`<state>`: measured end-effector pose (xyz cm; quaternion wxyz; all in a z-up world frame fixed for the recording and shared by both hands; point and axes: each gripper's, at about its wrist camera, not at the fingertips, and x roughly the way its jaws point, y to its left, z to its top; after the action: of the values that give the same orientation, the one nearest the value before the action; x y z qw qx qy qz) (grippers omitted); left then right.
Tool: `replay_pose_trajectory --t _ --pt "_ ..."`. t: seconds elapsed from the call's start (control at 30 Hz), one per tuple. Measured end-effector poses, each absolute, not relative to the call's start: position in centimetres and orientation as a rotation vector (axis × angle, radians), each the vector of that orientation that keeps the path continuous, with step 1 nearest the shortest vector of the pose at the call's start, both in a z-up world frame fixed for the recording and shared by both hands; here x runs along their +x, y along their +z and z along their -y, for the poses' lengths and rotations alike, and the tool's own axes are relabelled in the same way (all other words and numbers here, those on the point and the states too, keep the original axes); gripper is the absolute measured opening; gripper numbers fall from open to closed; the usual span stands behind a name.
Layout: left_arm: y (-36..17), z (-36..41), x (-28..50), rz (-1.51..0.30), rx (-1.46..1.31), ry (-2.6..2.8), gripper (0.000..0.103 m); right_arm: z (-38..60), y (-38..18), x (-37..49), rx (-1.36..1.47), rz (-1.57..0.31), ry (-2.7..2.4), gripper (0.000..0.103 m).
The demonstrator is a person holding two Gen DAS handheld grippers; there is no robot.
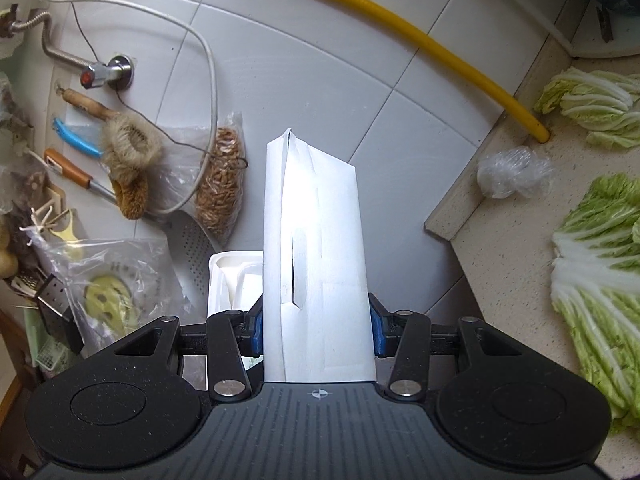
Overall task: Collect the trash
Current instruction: 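Carry both foam boxes down over the black trash bin with both grippers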
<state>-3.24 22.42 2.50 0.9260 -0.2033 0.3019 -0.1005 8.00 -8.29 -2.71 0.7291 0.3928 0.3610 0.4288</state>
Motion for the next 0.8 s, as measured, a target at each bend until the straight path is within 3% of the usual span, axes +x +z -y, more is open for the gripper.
replay_pose_trajectory --t 0.8 --pt "-1.2 -27.0 -7.8 -0.667 -0.369 -0.105 0.038 0.9 -4.5 5.1 0.773 -0.902 0.967 0.058"
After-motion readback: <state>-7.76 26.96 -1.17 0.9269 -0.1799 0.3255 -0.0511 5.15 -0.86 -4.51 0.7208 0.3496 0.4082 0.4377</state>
